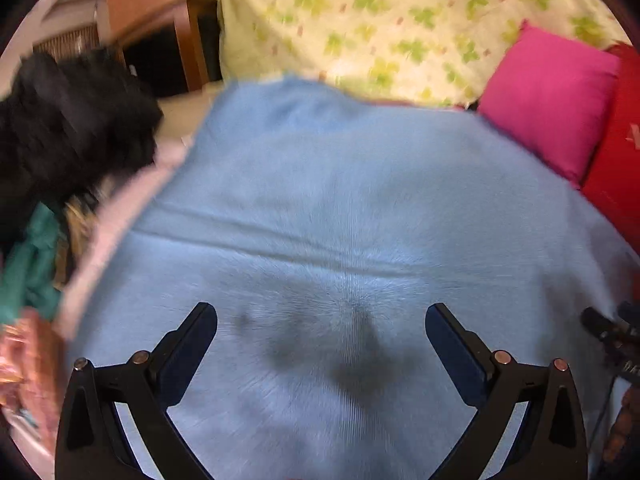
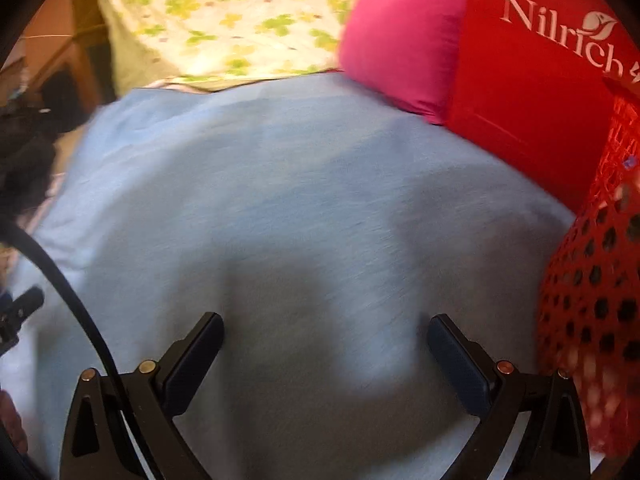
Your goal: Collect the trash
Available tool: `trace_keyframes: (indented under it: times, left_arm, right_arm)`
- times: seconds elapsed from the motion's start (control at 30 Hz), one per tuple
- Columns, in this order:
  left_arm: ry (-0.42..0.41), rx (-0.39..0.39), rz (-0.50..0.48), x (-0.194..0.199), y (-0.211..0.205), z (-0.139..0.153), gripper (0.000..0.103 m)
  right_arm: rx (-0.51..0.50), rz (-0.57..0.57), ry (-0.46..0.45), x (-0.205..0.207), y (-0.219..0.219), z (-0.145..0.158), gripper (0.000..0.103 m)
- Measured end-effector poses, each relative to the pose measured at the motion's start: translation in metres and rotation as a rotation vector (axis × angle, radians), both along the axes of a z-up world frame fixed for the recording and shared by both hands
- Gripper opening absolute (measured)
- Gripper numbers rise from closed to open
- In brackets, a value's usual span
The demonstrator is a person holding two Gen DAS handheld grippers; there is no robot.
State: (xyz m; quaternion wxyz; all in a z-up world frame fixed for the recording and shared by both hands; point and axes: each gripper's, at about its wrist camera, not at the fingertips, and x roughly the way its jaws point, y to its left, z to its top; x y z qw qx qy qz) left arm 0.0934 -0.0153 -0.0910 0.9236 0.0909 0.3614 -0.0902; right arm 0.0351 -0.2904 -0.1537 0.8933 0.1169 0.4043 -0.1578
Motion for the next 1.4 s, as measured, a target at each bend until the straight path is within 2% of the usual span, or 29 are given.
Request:
trace_keyframes:
  times: [0.1, 0.2, 0.37, 0.47, 0.63, 0.8, 0.9, 1.4]
  left_arm:
    - [-0.068, 0.015, -0.034, -0.04, 0.003, 0.043, 0.103]
    - [-0.14, 0.022, -0.056, -0.077, 0.001, 0.085, 0.103]
    - [-0.198, -0.024, -0.121, -0.133, -0.02, 0.133, 0.103]
    - [-0.224, -0.031, -0.172, -0.161, -0.035, 0.151, 0.103]
    - [-0.253, -0.031, -0.255, -0.198, -0.065, 0.171, 0.103]
    - [-0.27, -0.03, -0.322, -0.224, -0.091, 0.183, 0.103]
    - [-0.279, -0.021, -0.348, -0.232, -0.105, 0.186, 0.103]
    - [-0.271, -0.015, -0.447, -0.255, -0.147, 0.19, 0.103]
  right_arm:
    - [0.002, 0.058, -0.065, -0.031, 0.023, 0.023, 0.103]
    - [0.042, 0.108, -0.155, -0.077, 0.037, 0.058, 0.103]
    - [-0.063, 0.088, -0.291, -0.17, 0.035, 0.135, 0.103]
    - [-0.111, 0.033, -0.32, -0.22, 0.022, 0.173, 0.103]
    - [-0.185, -0.078, -0.291, -0.27, 0.004, 0.211, 0.103]
    - [-0.247, -0.169, -0.287, -0.31, -0.009, 0.227, 0.103]
    - [-0.272, -0.196, -0.291, -0.319, -0.014, 0.233, 0.103]
    - [-0.299, -0.27, -0.288, -0.337, -0.04, 0.233, 0.103]
